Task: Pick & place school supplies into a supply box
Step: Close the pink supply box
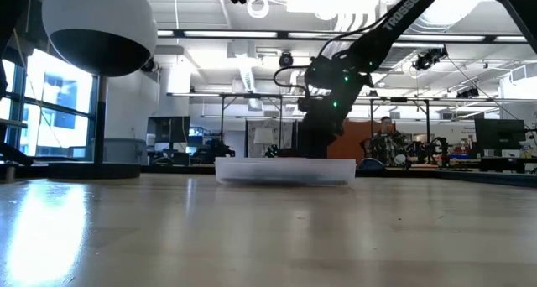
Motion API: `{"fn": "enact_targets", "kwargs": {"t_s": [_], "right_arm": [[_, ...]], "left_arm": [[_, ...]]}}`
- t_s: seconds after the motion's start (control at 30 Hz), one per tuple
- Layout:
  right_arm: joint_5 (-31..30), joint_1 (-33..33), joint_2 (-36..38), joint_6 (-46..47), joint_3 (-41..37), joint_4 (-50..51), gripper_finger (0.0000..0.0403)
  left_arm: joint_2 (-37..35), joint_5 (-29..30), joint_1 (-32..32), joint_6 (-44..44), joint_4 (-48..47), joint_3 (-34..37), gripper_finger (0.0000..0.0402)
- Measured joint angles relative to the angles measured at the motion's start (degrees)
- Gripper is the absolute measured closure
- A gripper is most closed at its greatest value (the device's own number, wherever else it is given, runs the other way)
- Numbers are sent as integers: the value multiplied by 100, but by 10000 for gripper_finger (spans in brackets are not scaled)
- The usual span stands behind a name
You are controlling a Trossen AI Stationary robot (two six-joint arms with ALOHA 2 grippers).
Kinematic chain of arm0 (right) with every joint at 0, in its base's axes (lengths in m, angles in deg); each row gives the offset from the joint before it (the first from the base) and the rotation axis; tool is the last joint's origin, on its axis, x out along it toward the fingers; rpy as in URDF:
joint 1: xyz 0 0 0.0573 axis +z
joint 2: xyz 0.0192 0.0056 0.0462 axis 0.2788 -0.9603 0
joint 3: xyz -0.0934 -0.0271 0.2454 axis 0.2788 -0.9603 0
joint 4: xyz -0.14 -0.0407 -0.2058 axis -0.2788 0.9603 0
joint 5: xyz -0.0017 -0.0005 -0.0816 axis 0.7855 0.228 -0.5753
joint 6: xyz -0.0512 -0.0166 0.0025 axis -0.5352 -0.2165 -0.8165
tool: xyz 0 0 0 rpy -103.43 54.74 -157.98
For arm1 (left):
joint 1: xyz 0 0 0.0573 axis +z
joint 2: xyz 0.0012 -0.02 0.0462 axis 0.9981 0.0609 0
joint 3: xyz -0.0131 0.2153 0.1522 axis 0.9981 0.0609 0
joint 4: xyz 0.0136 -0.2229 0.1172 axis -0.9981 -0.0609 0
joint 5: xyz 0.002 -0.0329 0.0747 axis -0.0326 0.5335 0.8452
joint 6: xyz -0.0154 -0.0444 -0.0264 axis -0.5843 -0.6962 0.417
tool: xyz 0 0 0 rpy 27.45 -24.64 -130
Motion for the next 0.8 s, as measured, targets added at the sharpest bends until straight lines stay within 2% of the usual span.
{"fn": "enact_targets", "kwargs": {"t_s": [0.3,0.43,0.63,0.8], "right_arm": [[55,-122,0,-78,-15,8,309],[-205,-153,0,-246,-17,20,309],[-173,-228,0,-282,-17,150,309],[-148,-214,-200,-258,-19,271,309]], "left_arm": [[-9,-60,0,-128,-42,0,231],[-9,-60,0,-133,-58,0,231],[-9,-62,0,-133,-60,0,231],[-9,-54,0,-155,-51,0,231]]}}
